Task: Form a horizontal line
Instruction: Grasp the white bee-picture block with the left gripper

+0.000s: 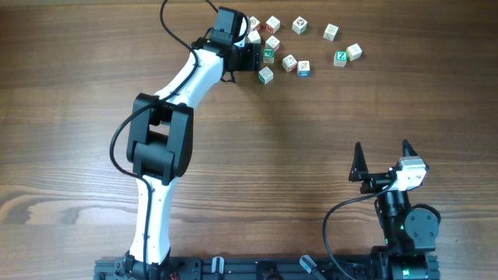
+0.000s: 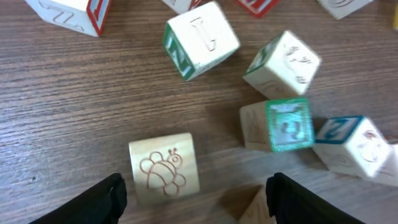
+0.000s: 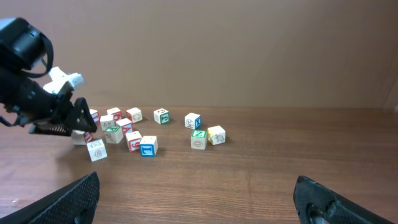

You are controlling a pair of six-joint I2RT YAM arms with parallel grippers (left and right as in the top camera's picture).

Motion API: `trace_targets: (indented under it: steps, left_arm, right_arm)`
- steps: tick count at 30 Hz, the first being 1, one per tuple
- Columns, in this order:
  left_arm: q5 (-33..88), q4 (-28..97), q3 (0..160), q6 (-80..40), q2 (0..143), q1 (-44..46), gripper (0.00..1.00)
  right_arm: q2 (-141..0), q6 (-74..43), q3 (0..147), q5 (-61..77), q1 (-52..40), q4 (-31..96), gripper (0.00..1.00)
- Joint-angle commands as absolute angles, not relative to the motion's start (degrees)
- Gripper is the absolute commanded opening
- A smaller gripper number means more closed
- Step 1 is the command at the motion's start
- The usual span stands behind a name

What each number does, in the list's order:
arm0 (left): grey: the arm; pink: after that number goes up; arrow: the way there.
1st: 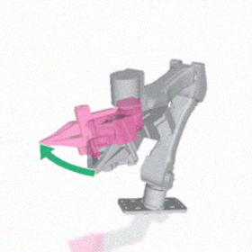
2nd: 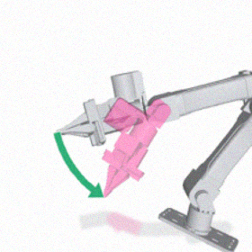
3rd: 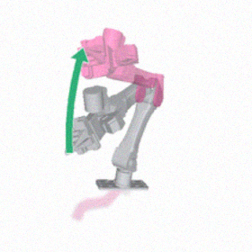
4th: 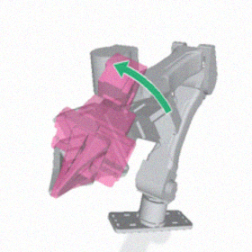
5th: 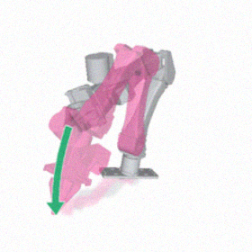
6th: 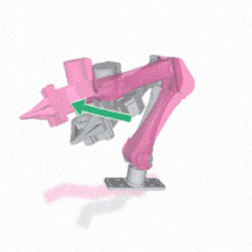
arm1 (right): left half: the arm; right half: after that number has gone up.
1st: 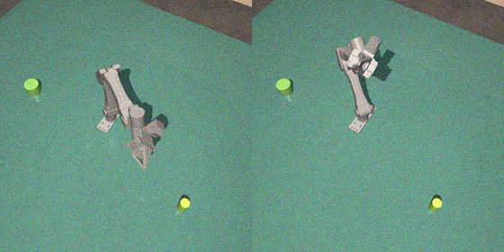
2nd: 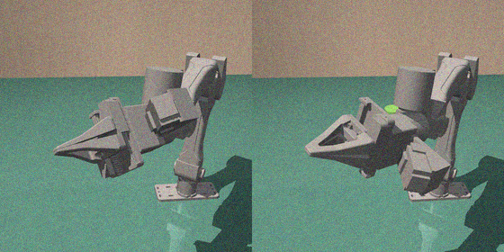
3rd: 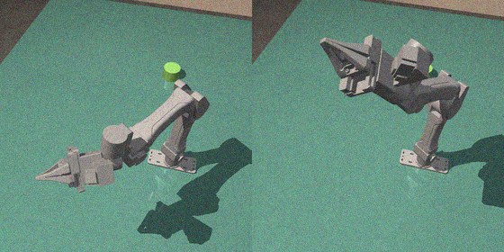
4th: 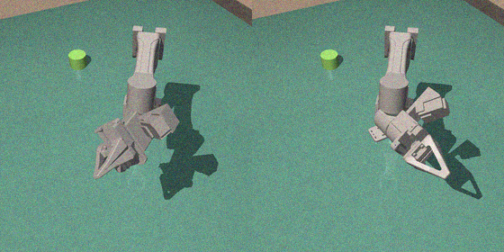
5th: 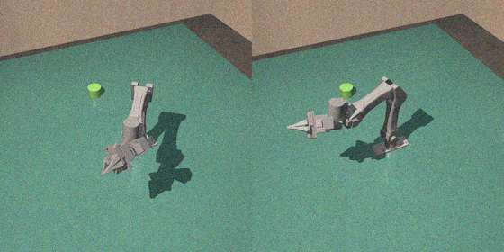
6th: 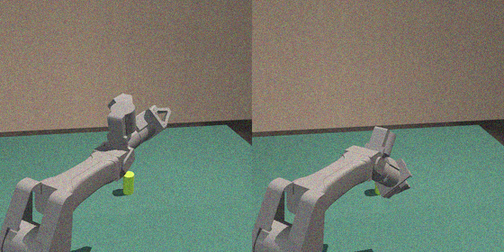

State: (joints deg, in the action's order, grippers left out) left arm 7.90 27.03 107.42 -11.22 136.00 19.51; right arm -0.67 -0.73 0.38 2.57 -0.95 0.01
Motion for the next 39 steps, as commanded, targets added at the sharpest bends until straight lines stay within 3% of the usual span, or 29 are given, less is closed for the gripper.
trace_targets:
  steps: [1, 5, 10, 20, 29, 36, 39]
  left_arm:
    - [3.4, 26.3, 108.0, -11.1, 139.9, 19.8, 0.78]
    - [1.0, 23.9, 108.0, -11.1, 140.7, 19.7, 0.76]
    - [1.0, 23.4, 108.0, -11.1, 140.7, 19.7, 0.54]
    - [-2.7, 23.5, 108.0, -10.7, 139.9, 19.8, 0.26]
    - [-2.7, 35.4, 108.0, -11.4, 125.4, 22.1, 0.24]
    - [-2.7, 51.5, 107.3, -23.6, 120.6, 25.4, 0.21]
    - [-2.7, 50.1, 103.2, -26.5, 121.2, 27.4, 0.20]
  right_arm:
    - [-0.3, 0.0, 0.3, 2.9, -1.0, -0.1, 1.00]
    - [-0.3, 0.0, 0.3, 2.9, -1.0, -0.1, 1.00]
    - [-0.3, 0.0, 0.3, 2.9, -1.0, -0.1, 1.00]
    - [-0.3, 0.0, 0.3, 2.9, -1.0, -0.1, 1.00]
    - [-0.3, 0.0, 0.3, 2.9, -1.0, -0.1, 1.00]
    - [-0.3, 0.0, 0.3, 2.9, -1.0, -0.1, 1.00]
    - [-0.3, 0.0, 0.3, 2.9, -1.0, -0.1, 1.00]
